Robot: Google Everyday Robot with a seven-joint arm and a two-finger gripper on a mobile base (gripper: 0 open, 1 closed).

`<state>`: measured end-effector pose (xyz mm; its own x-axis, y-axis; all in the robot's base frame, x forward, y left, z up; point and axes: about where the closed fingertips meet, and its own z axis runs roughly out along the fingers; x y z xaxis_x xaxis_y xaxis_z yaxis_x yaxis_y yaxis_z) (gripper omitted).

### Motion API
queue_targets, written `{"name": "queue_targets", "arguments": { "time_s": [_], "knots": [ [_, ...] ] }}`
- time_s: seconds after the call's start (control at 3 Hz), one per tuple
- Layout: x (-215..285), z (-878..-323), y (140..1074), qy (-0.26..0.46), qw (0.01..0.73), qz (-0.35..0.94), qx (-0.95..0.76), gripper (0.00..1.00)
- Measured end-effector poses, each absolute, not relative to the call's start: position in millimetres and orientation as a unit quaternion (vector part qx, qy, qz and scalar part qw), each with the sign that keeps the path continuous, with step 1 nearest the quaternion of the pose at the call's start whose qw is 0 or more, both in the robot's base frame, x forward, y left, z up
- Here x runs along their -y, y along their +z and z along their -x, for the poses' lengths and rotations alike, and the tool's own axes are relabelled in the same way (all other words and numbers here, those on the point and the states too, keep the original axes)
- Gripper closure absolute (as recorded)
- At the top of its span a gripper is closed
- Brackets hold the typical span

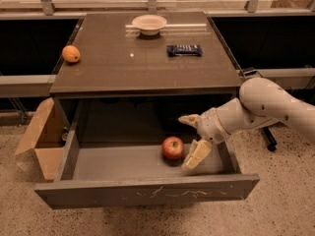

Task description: Pick apple from top drawer and place on counter

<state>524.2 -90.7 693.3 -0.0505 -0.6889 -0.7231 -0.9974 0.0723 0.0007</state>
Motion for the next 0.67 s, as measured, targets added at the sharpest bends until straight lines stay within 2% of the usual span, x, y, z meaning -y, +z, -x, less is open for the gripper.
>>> {"name": "queue_targets", "arguments": {
  "time_s": [0.67],
  "knots": [
    [81.0, -535.0, 665.9, 0.281, 0.277, 0.621, -0.677, 0.11]
  ]
}}
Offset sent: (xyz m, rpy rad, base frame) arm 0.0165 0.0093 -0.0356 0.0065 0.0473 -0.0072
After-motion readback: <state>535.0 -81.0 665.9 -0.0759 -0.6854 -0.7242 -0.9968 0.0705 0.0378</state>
